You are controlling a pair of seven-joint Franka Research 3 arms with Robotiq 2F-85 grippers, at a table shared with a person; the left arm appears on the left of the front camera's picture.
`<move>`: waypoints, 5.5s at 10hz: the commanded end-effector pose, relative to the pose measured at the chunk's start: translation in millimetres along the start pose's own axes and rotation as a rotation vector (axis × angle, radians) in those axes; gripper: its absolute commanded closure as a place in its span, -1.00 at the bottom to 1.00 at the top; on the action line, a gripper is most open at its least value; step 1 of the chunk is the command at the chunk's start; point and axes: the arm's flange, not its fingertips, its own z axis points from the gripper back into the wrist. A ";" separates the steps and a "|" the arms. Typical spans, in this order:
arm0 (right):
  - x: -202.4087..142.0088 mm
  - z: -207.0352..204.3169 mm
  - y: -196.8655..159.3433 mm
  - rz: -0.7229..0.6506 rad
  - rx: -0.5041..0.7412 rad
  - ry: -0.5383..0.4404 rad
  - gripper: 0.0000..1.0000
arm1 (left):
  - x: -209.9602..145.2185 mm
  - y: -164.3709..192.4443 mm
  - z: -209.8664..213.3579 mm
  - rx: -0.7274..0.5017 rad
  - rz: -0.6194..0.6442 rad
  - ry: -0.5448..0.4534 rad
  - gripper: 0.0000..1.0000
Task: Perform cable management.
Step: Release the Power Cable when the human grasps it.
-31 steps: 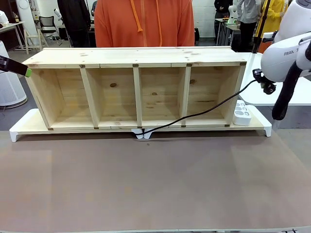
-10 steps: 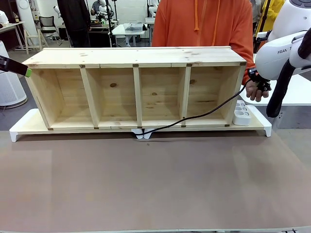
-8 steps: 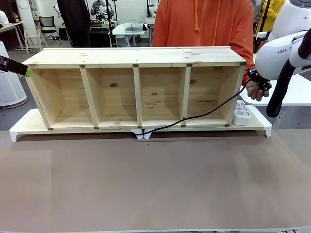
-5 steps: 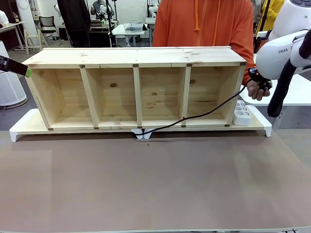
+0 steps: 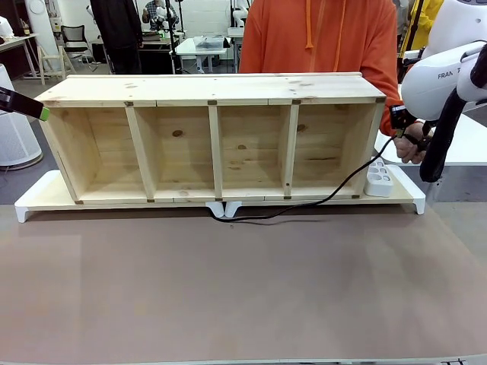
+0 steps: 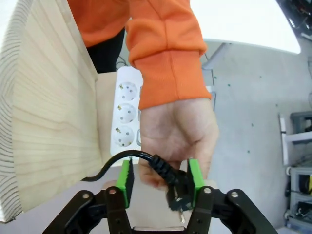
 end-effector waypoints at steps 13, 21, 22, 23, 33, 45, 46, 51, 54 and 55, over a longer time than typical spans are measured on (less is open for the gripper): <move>2.2 4.6 -0.7 0.001 0.000 -0.009 -1.00 | 0.6 -0.7 -1.2 0.004 -0.003 -0.005 -1.00; 2.2 4.6 -0.7 0.001 0.000 -0.009 -1.00 | 0.6 -0.7 -1.2 0.004 -0.003 -0.005 -1.00; 2.2 4.6 -0.7 0.001 0.000 -0.009 -1.00 | 0.6 -0.7 -1.2 0.004 -0.003 -0.005 -1.00; 2.2 4.6 -0.7 0.001 0.000 -0.009 -1.00 | 0.6 -0.7 -1.2 0.004 -0.003 -0.005 -1.00; 2.2 4.6 -0.7 0.001 0.000 -0.009 -1.00 | 0.6 -0.7 -1.2 0.004 -0.003 -0.005 -1.00; 2.2 4.6 -0.7 0.001 0.000 -0.009 -1.00 | 0.6 -0.7 -1.2 0.004 -0.003 -0.005 -1.00; 2.2 4.6 -0.7 0.001 0.000 -0.009 -1.00 | 0.6 -0.7 -1.2 0.004 -0.003 -0.005 -1.00; 2.2 4.6 -0.7 0.001 0.000 -0.009 -1.00 | 0.6 -0.7 -1.2 0.004 -0.003 -0.005 -1.00; 2.2 4.6 -0.7 0.001 0.000 -0.009 -1.00 | 0.6 -0.7 -1.2 0.004 -0.003 -0.005 -1.00; 2.2 4.6 -0.7 0.001 0.000 -0.009 -1.00 | 0.6 -0.7 -1.2 0.004 -0.003 -0.005 -1.00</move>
